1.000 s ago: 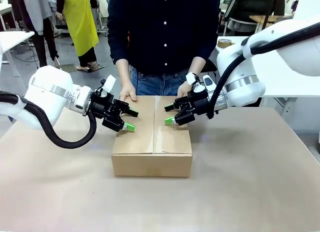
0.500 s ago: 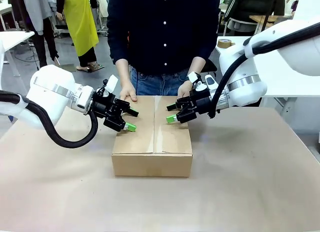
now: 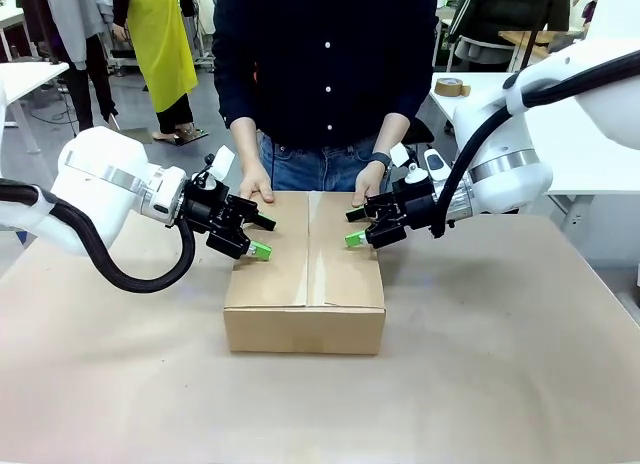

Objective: Pack the gift set into the box.
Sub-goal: Press and hold the closed box until the human finishes sealing it.

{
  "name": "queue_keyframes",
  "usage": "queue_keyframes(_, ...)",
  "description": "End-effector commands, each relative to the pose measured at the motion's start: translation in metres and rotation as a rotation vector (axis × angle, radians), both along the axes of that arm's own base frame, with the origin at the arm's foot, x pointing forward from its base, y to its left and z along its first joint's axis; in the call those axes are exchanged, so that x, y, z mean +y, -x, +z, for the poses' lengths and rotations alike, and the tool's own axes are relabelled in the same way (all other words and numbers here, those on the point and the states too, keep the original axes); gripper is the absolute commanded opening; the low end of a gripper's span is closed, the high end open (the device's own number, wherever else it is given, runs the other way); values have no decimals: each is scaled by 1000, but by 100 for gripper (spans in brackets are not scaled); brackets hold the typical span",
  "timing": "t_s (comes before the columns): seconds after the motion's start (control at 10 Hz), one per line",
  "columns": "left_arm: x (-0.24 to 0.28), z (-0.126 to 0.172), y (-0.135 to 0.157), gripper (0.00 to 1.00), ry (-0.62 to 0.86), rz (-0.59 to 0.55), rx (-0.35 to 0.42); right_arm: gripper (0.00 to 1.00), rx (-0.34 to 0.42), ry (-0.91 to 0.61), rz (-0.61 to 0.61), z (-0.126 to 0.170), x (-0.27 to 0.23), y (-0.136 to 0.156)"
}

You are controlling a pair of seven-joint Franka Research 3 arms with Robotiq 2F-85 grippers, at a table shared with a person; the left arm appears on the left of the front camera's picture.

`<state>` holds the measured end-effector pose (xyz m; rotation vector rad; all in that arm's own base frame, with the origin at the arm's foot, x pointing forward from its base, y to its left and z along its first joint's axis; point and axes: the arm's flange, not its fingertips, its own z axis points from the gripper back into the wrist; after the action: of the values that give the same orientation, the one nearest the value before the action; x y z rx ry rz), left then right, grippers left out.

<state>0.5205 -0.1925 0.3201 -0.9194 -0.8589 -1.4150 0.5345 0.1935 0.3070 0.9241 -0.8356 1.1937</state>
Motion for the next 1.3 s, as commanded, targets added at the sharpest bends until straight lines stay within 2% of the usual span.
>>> queue_keyframes(0.0, 0, -3, 0, 100, -3, -4, -11, 100, 8, -16, 10, 0, 0, -1)
queue_keyframes(1.2, 0, -3, 0, 100, -3, -4, -11, 100, 8, -16, 10, 0, 0, -1)
